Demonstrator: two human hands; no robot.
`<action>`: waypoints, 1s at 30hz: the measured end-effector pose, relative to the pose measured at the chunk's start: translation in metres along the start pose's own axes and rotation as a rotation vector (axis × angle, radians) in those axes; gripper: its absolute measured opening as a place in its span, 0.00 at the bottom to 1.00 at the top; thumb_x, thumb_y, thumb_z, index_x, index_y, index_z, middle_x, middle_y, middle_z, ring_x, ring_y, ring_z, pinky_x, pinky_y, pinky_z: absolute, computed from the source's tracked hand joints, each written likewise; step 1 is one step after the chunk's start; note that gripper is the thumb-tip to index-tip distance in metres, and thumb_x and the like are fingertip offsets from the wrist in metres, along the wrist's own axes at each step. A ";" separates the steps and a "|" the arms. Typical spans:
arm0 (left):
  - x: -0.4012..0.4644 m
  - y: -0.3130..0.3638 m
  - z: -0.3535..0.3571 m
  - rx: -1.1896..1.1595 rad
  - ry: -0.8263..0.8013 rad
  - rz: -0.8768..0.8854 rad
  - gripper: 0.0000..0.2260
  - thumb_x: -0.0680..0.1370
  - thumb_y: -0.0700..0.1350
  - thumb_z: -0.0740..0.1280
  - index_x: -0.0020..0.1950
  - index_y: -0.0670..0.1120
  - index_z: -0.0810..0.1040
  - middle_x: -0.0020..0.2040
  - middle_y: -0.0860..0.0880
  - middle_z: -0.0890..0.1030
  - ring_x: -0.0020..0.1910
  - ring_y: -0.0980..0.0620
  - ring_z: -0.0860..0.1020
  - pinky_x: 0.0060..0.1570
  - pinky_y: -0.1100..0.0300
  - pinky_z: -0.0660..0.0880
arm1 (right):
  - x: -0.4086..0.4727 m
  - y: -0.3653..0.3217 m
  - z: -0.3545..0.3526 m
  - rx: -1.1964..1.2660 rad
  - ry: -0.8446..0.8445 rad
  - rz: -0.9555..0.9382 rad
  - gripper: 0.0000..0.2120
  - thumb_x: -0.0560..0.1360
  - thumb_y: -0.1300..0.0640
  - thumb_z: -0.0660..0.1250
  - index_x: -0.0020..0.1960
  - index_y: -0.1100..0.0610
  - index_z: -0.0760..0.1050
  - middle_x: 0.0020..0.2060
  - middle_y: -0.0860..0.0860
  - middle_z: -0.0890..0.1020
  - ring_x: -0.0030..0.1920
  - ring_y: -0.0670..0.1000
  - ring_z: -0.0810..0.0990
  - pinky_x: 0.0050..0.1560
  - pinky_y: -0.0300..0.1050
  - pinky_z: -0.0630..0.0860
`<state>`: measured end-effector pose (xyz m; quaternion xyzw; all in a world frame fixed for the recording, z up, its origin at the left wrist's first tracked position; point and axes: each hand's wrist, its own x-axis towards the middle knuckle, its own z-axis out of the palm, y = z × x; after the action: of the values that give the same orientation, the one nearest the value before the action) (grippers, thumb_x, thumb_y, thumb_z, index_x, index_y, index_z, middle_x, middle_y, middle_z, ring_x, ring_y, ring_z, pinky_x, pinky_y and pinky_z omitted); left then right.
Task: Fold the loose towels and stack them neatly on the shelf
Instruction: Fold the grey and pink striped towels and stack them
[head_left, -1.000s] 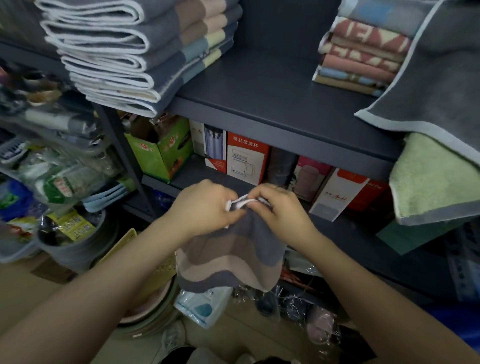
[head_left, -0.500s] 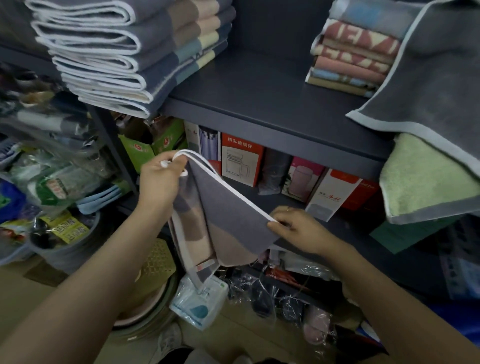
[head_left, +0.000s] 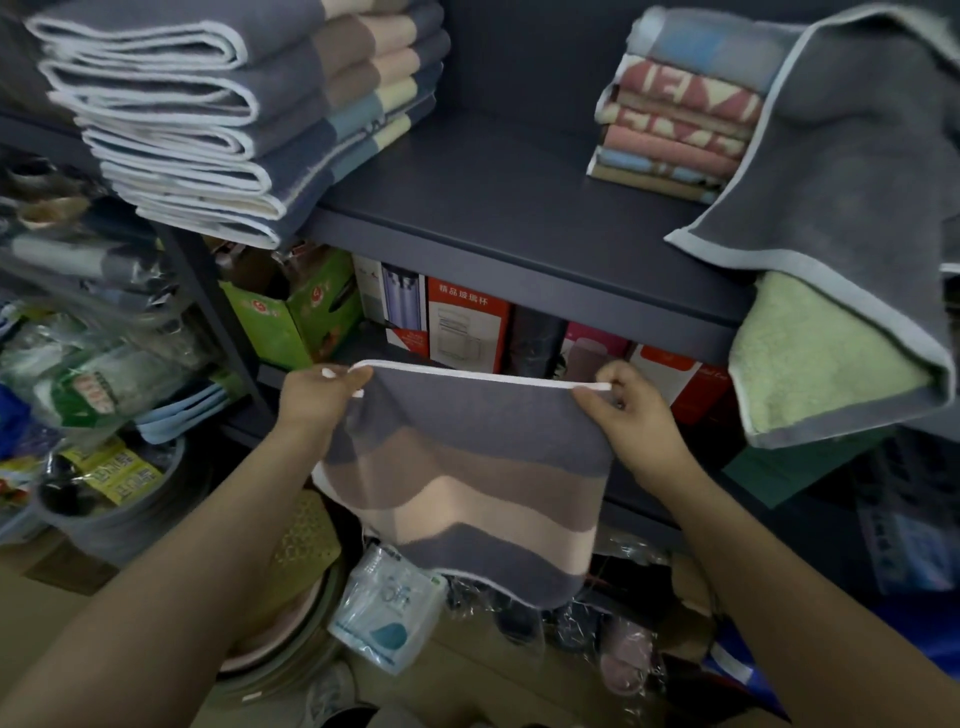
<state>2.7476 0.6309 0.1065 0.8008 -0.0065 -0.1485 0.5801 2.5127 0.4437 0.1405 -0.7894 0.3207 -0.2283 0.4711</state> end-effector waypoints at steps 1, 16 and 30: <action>0.001 0.001 0.002 0.042 -0.032 -0.055 0.15 0.70 0.50 0.73 0.48 0.39 0.80 0.47 0.43 0.81 0.45 0.45 0.77 0.39 0.62 0.71 | 0.002 -0.002 -0.002 0.040 0.027 0.076 0.10 0.75 0.58 0.66 0.38 0.50 0.67 0.37 0.50 0.74 0.39 0.47 0.74 0.39 0.41 0.71; -0.126 0.081 0.033 -0.293 -0.740 0.346 0.07 0.79 0.42 0.61 0.41 0.46 0.73 0.31 0.55 0.79 0.32 0.60 0.76 0.34 0.67 0.73 | -0.055 -0.086 -0.004 0.244 -0.440 -0.274 0.15 0.73 0.72 0.63 0.56 0.58 0.73 0.42 0.46 0.83 0.47 0.44 0.82 0.50 0.36 0.76; -0.134 0.074 0.025 -0.270 -0.648 0.402 0.13 0.72 0.33 0.68 0.37 0.51 0.83 0.35 0.52 0.84 0.34 0.58 0.81 0.34 0.68 0.75 | -0.060 -0.070 0.009 -0.256 -0.041 -0.628 0.08 0.75 0.61 0.63 0.51 0.57 0.79 0.45 0.48 0.80 0.48 0.45 0.77 0.49 0.38 0.72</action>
<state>2.6251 0.6075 0.1996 0.6121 -0.3259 -0.2762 0.6655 2.4975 0.5167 0.1957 -0.9068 0.0783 -0.3041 0.2814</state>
